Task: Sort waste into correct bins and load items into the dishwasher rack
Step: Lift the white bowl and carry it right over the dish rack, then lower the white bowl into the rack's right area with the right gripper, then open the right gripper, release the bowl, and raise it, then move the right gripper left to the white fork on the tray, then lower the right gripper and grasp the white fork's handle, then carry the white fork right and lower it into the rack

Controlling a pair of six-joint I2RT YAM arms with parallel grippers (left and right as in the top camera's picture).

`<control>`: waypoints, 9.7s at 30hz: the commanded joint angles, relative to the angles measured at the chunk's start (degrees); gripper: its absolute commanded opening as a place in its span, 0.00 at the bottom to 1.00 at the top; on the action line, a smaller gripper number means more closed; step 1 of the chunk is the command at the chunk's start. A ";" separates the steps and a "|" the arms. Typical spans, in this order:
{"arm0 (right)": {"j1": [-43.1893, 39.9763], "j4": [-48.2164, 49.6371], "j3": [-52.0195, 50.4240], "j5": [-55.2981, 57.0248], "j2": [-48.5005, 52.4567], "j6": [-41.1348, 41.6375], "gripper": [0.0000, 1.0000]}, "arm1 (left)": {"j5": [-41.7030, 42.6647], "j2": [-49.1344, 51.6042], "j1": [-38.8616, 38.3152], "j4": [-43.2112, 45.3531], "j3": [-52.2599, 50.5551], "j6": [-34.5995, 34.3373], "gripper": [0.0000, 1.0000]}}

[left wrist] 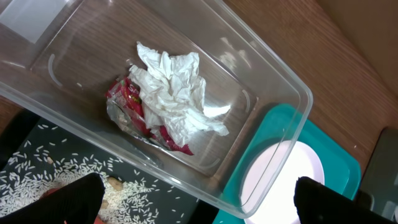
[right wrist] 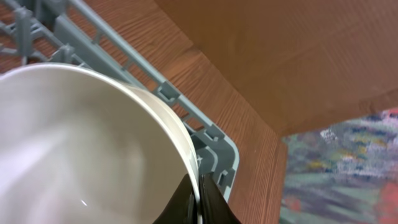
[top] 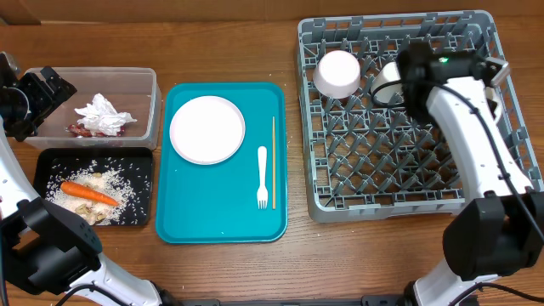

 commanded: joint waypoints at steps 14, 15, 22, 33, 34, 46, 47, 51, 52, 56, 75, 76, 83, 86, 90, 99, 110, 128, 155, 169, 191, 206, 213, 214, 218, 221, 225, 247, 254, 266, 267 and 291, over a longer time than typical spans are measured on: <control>7.58 7.93 -13.60 12.50 -1.42 1.25 0.04 | -0.20 0.42 -0.39 0.00 -0.13 -0.50 1.00; 7.93 7.89 -13.60 12.50 -1.42 1.25 0.04 | -0.20 0.42 -0.39 0.00 -0.13 -0.50 1.00; 10.80 7.43 -14.03 12.52 -1.42 1.25 0.04 | -0.20 0.42 -0.39 0.00 -0.13 -0.50 1.00; 10.99 10.12 -18.58 13.99 -1.42 1.18 0.04 | -0.20 0.42 -0.39 0.00 -0.13 -0.50 1.00; 10.99 10.27 -18.67 13.79 -1.42 1.01 0.04 | -0.20 0.42 -0.39 0.00 -0.13 -0.50 1.00; 11.37 11.54 -21.46 8.85 -1.40 1.05 0.04 | -0.20 0.42 -0.39 0.00 -0.13 -0.50 1.00; 11.52 11.54 -21.46 8.90 -1.40 1.05 0.04 | -0.20 0.42 -0.39 0.00 -0.13 -0.50 1.00; 12.87 11.47 -21.46 10.40 -1.40 1.01 0.04 | -0.20 0.42 -0.39 0.00 -0.13 -0.50 1.00; 13.35 11.47 -21.46 10.64 -1.40 0.98 0.04 | -0.20 0.42 -0.39 0.00 -0.13 -0.50 1.00; 15.13 11.32 -21.46 11.02 -1.40 0.98 0.04 | -0.20 0.42 -0.39 0.00 -0.13 -0.50 1.00; 23.04 11.72 -24.72 8.11 -1.38 -0.50 0.04 | -0.20 0.42 -0.39 0.00 -0.13 -0.50 1.00; 23.52 11.56 -24.72 7.26 -1.38 -0.50 0.04 | -0.20 0.42 -0.39 0.00 -0.13 -0.50 1.00; 24.55 13.20 -24.59 2.97 -1.40 -0.04 0.16 | -0.20 0.42 -0.39 0.00 -0.13 -0.50 1.00; 24.55 13.70 -24.59 2.19 -1.40 -0.04 0.17 | -0.20 0.42 -0.39 0.00 -0.13 -0.50 1.00; 24.55 13.68 -24.59 2.21 -1.40 -0.04 0.33 | -0.20 0.42 -0.39 0.00 -0.13 -0.50 1.00; 24.55 13.46 -22.77 -1.66 -1.40 -0.57 0.60 | -0.20 0.42 -0.39 0.00 -0.13 -0.50 1.00; 24.55 13.20 -11.17 -20.24 -1.92 -9.84 0.72 | -0.20 0.42 -0.39 0.00 -0.13 -0.50 1.00; 1.75 16.13 -4.35 -66.18 -16.35 -33.11 0.56 | -0.20 0.42 -0.39 0.00 -0.13 -0.50 1.00; -10.38 19.47 -11.69 -69.26 -14.71 -33.94 0.19 | -0.20 0.42 -0.39 0.00 -0.13 -0.50 1.00; 3.37 21.00 -11.67 -96.54 -14.82 -44.89 0.15 | -0.20 0.42 -0.39 0.00 -0.13 -0.50 1.00; 38.49 45.81 -22.25 -62.97 -12.44 -13.07 0.13 | -0.20 0.42 -0.39 0.00 -0.13 -0.50 1.00; 39.93 57.24 -22.91 -55.87 2.56 -13.97 0.13 | -0.20 0.42 -0.39 0.00 -0.13 -0.50 1.00; 40.00 56.89 -22.91 -53.66 2.56 -13.99 0.26 | -0.20 0.42 -0.39 0.00 -0.13 -0.50 1.00; 40.02 56.85 -22.91 -53.86 2.56 -14.01 0.29 | -0.20 0.42 -0.39 0.00 -0.13 -0.50 1.00; 40.72 56.76 -22.91 -54.45 2.56 -15.32 0.30 | -0.20 0.42 -0.39 0.00 -0.13 -0.50 1.00; 41.48 56.96 -22.91 -54.45 2.56 -16.46 0.31 | -0.20 0.42 -0.39 0.00 -0.13 -0.50 1.00; 42.18 57.00 -22.91 -52.43 2.89 -17.05 0.31 | -0.20 0.42 -0.39 0.00 -0.13 -0.50 1.00; 42.82 58.86 -22.93 -51.49 9.14 -18.51 0.32 | -0.20 0.42 -0.39 0.00 -0.13 -0.50 1.00; 42.82 58.84 -22.93 -51.49 9.14 -18.51 0.21 | -0.20 0.42 -0.39 0.00 -0.13 -0.50 1.00; 42.82 58.29 -21.75 -51.63 8.70 -18.10 0.10 | -0.20 0.42 -0.39 0.00 -0.13 -0.50 1.00; 42.82 58.21 -21.59 -51.49 8.63 -18.10 0.10 | -0.20 0.42 -0.39 0.00 -0.13 -0.50 1.00; 40.54 51.89 -17.77 -49.11 -2.58 -18.12 0.09 | -0.20 0.42 -0.39 0.00 -0.13 -0.50 1.00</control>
